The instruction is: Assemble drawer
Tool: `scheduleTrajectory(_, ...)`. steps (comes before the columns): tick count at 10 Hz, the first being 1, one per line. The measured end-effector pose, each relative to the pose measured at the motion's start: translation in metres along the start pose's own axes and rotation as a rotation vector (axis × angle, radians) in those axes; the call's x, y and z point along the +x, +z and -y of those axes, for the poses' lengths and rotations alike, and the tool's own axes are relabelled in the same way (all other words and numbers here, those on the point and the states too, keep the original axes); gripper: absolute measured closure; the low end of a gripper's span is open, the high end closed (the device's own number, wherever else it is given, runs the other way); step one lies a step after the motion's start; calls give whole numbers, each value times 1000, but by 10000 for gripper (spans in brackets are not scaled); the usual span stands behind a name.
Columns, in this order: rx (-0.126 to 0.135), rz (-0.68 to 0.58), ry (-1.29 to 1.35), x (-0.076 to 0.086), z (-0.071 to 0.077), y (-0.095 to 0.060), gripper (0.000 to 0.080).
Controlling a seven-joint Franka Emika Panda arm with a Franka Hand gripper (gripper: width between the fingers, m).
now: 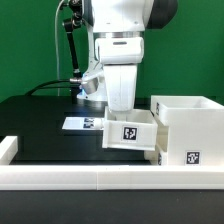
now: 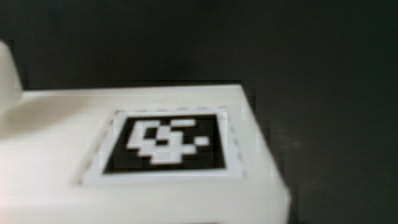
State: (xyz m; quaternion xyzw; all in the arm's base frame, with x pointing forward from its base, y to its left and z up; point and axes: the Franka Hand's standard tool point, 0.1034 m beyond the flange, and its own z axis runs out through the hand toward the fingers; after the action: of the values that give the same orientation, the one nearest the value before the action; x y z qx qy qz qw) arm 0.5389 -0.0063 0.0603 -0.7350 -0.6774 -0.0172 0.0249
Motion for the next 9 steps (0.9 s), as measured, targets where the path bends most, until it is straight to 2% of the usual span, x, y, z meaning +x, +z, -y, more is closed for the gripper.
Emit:
scheduleTrajectory(1, -15, -3, 0, 1, -2, 0, 758)
scheduleTrajectory(9, -13, -2, -2, 2, -2, -1, 758)
